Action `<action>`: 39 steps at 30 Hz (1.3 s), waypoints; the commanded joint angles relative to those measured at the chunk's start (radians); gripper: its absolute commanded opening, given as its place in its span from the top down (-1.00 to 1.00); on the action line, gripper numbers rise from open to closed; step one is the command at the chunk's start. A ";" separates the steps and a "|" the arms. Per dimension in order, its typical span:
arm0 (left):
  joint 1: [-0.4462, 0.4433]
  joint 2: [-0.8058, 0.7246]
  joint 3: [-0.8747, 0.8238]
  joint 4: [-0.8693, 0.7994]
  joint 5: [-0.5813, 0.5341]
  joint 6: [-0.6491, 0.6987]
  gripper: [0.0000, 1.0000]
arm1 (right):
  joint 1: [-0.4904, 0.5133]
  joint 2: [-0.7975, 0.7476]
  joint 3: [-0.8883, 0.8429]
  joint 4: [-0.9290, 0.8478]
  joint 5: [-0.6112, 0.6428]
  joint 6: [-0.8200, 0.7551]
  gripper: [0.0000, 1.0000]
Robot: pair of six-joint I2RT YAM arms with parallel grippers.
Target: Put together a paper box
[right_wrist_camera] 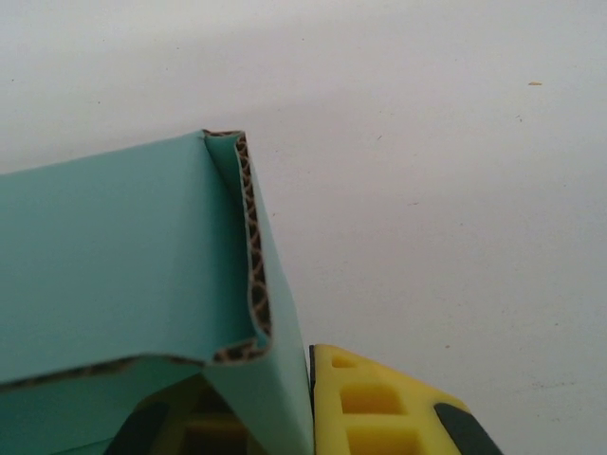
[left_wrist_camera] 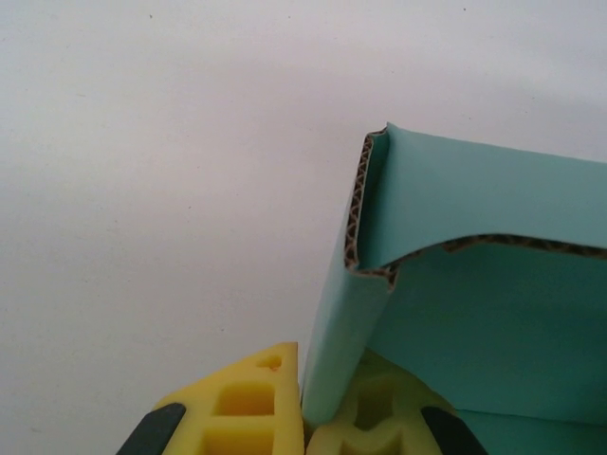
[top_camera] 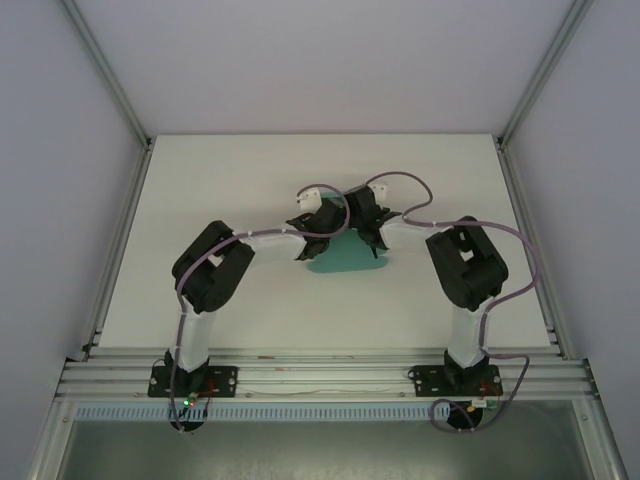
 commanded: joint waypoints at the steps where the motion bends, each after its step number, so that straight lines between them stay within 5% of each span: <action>1: 0.054 0.067 -0.081 -0.320 -0.185 -0.080 1.00 | -0.039 0.000 -0.045 -0.117 0.225 0.084 1.00; 6: 0.059 -0.064 -0.237 -0.013 -0.033 0.045 1.00 | -0.040 -0.006 -0.029 -0.104 0.195 0.069 0.98; 15: 0.057 -0.126 -0.318 0.206 0.099 0.165 1.00 | -0.053 -0.121 -0.039 -0.062 0.025 0.052 0.32; 19: 0.058 -0.173 -0.338 0.232 0.115 0.213 1.00 | -0.053 -0.211 -0.073 -0.026 -0.114 0.024 -0.05; 25: 0.058 -0.212 -0.376 0.304 0.152 0.253 1.00 | -0.054 -0.379 -0.161 0.025 -0.352 -0.002 -0.99; 31: 0.063 -0.293 -0.393 0.353 0.341 0.424 1.00 | -0.054 -0.604 -0.267 0.023 -0.380 -0.001 -1.00; 34: 0.087 -0.372 -0.355 0.257 0.551 0.588 1.00 | -0.064 -0.736 -0.298 -0.070 -0.313 -0.011 -1.00; 39: 0.102 -0.404 -0.153 -0.255 0.831 0.960 1.00 | -0.094 -0.921 -0.349 -0.229 -0.263 -0.041 -1.00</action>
